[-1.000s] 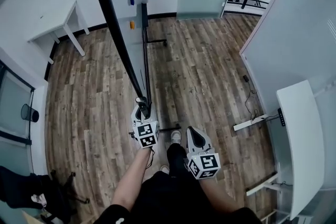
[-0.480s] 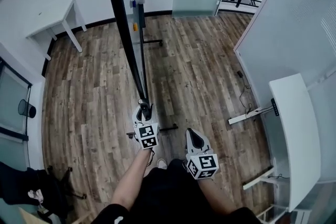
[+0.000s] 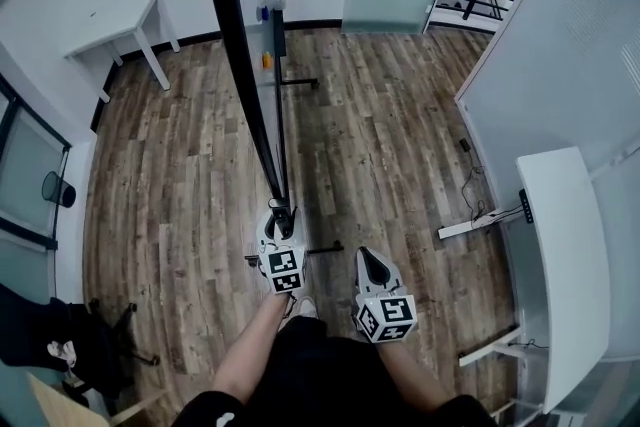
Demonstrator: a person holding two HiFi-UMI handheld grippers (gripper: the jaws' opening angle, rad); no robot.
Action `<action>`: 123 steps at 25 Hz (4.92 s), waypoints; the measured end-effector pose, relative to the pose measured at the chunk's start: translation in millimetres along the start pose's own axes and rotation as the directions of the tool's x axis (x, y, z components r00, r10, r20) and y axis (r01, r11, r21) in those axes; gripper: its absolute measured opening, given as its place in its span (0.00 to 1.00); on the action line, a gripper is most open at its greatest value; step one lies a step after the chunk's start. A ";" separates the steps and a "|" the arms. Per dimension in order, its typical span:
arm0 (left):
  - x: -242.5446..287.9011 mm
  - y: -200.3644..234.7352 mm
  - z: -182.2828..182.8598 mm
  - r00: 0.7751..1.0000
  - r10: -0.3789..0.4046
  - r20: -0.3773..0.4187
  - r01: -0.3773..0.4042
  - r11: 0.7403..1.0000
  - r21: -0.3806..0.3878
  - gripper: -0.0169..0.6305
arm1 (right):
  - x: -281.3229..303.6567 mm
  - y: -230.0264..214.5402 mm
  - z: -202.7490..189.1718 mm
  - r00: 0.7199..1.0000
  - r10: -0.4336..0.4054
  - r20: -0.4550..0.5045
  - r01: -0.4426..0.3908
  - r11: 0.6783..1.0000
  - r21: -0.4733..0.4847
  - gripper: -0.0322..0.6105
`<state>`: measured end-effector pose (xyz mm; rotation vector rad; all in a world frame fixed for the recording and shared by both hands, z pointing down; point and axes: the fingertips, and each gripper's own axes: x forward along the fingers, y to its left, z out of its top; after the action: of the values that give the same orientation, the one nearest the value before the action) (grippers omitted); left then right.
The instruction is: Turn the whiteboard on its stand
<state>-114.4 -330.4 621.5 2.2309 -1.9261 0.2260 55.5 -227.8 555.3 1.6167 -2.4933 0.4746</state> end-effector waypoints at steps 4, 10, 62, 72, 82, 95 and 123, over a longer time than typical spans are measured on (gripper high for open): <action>-16.9 -6.2 -5.6 1.000 0.004 -0.009 -0.005 1.000 -0.010 0.32 | -19.4 2.2 -5.1 1.000 0.019 0.005 -0.019 1.000 0.000 0.07; -52.0 -19.3 -12.1 1.000 0.010 -0.009 -0.010 1.000 -0.014 0.32 | -61.1 3.3 -17.6 0.999 0.034 0.002 -0.034 0.999 -0.002 0.07; -317.9 -129.0 -85.2 0.998 0.057 0.002 -0.057 0.998 -0.019 0.32 | -362.6 62.1 -129.6 0.990 0.138 -0.042 -0.138 0.990 0.013 0.07; -363.4 -161.6 -102.2 0.999 0.048 -0.008 -0.049 0.999 -0.008 0.32 | -371.1 63.1 -132.0 0.995 0.094 -0.045 -0.094 0.996 0.009 0.07; -377.8 -174.3 -106.0 1.000 -0.003 -0.029 0.003 1.000 -0.007 0.33 | -370.0 67.0 -132.5 0.995 0.091 -0.050 -0.091 0.996 0.009 0.07; -441.7 -142.1 -103.0 0.996 -0.077 -0.037 0.076 0.997 -0.013 0.33 | -354.0 97.4 -119.0 0.992 0.124 -0.028 -0.125 0.992 -0.014 0.07; -569.8 -65.6 -0.5 0.963 0.193 0.190 -0.183 0.981 -0.071 0.05 | -372.1 200.2 -84.1 0.931 0.361 0.049 -0.356 0.930 -0.089 0.07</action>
<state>-133.0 226.6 485.7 2.1064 -2.2208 -0.0214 23.8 197.3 493.1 1.1651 -2.8284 0.3606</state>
